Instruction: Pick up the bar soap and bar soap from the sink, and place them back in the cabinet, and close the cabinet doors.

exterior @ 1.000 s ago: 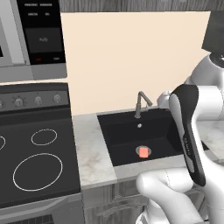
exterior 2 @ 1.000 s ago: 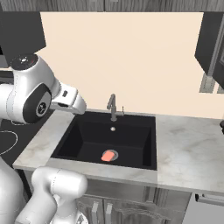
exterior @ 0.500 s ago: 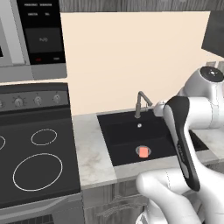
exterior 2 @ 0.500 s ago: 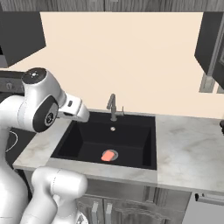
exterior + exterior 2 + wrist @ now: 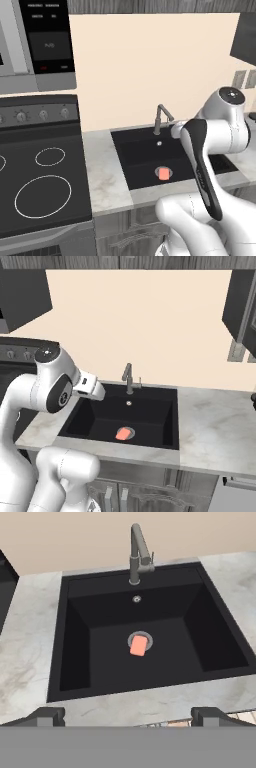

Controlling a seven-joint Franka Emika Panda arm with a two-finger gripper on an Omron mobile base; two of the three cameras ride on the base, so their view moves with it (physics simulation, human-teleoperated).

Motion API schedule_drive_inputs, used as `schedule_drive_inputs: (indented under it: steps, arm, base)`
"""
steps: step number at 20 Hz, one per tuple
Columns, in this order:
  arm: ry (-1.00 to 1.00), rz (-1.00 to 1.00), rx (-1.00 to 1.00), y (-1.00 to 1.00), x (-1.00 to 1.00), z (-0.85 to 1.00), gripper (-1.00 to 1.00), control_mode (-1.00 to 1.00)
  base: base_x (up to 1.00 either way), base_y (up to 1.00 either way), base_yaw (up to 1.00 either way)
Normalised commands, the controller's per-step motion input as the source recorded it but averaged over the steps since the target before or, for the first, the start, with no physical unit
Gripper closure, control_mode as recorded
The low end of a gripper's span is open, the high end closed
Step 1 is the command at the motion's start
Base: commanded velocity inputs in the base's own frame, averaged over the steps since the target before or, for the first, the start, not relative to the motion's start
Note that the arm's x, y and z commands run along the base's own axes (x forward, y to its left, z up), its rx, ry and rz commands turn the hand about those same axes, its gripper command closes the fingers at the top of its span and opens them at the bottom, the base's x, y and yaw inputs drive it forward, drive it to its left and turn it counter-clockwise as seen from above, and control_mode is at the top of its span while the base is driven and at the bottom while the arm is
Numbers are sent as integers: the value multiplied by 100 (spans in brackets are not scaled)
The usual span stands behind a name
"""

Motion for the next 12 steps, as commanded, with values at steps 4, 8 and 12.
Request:
schedule_drive_inputs:
  steps: [4, 8, 12]
  arm:
    - [0, 0, 0, 0, 17, -20, -100, -100]
    - [0, 0, 0, 0, 23, -22, -100, -100]
    - [0, 0, 0, 0, 17, -31, -100, -100]
  base:
    - [0, 0, 0]
    - [0, 0, 0]
    - [0, 0, 0]
